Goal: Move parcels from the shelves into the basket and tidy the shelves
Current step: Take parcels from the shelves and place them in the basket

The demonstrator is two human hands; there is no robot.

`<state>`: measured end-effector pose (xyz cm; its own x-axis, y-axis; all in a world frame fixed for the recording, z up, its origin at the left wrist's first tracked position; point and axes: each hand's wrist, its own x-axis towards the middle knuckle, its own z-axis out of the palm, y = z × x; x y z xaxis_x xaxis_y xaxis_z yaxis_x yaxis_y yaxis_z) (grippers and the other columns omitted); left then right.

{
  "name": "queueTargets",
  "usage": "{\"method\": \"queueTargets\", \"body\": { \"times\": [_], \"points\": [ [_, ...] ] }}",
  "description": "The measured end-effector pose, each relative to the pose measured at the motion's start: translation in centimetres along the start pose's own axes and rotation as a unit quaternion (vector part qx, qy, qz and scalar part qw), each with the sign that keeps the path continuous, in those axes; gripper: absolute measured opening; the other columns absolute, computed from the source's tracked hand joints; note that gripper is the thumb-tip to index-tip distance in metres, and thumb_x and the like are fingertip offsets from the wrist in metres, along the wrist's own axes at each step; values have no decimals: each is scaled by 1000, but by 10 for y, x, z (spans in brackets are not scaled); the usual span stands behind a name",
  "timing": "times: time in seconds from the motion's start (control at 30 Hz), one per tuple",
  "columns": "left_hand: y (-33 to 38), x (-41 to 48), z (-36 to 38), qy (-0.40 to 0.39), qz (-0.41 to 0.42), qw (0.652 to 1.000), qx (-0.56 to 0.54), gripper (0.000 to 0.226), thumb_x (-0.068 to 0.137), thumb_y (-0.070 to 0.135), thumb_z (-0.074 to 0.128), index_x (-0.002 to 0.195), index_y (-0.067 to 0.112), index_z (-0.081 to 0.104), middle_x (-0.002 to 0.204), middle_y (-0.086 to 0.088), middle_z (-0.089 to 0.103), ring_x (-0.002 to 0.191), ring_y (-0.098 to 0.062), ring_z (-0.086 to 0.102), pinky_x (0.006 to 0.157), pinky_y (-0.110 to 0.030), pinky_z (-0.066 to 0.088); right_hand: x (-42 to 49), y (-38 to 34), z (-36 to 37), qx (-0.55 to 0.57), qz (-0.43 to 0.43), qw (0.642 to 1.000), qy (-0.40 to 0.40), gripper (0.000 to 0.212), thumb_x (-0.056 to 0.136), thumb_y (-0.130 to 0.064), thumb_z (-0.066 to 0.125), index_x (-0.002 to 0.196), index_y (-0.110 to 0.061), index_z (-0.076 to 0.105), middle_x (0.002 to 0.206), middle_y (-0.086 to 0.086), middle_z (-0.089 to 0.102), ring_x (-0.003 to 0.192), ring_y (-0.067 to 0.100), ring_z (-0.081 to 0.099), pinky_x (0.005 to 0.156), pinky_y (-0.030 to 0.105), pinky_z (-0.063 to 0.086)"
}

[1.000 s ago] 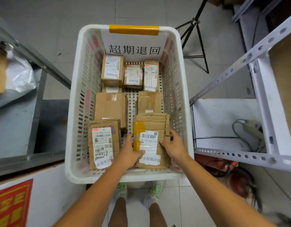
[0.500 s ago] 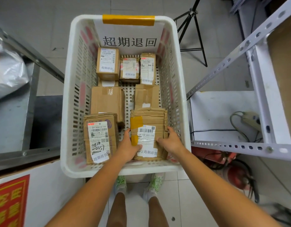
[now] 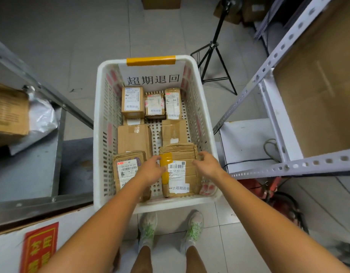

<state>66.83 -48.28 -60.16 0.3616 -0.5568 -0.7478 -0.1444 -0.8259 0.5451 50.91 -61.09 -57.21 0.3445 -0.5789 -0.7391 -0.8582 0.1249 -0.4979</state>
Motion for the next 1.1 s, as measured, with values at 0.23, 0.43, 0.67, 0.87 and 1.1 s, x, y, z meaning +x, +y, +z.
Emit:
{"method": "queueTargets", "body": {
  "times": [0.23, 0.43, 0.67, 0.87, 1.1],
  "points": [
    [71, -50, -45, -7, 116, 981, 157, 52, 97, 32, 58, 145, 21, 41, 130, -10, 58, 109, -24, 60, 92, -34, 50, -80, -33, -48, -97, -16, 993, 71, 49, 96, -36, 57, 139, -14, 49, 136, 9, 57, 122, 27, 55, 96, 33, 44],
    [146, -108, -66, 5, 231, 931, 282, 49, 97, 34, 55, 143, 21, 43, 126, -9, 62, 92, -21, 64, 86, -39, 55, -161, -42, -99, -116, -13, 982, 151, 52, 99, -34, 55, 144, -12, 44, 145, 11, 50, 131, 28, 49, 103, 35, 40],
    [233, -196, -50, 16, 341, 865, 367, 50, 94, 40, 57, 140, 23, 47, 130, -7, 60, 111, -24, 60, 94, -37, 51, -274, -15, -157, -97, 4, 965, 243, 57, 99, -41, 52, 148, -14, 39, 143, 11, 50, 124, 29, 53, 99, 40, 46],
    [287, -279, 9, 48, 428, 770, 470, 46, 97, 39, 53, 139, 20, 47, 134, -6, 57, 119, -27, 56, 92, -34, 48, -381, 47, -200, -55, 22, 944, 326, 54, 93, -40, 58, 141, -17, 48, 141, 8, 54, 125, 27, 53, 101, 33, 44],
    [324, -371, 134, 26, 508, 686, 521, 47, 95, 39, 53, 139, 25, 46, 140, -4, 53, 123, -27, 52, 97, -34, 44, -509, 166, -231, -35, 80, 908, 411, 50, 97, -38, 53, 141, -15, 46, 137, 9, 56, 123, 32, 54, 97, 31, 43]
  ]
}}
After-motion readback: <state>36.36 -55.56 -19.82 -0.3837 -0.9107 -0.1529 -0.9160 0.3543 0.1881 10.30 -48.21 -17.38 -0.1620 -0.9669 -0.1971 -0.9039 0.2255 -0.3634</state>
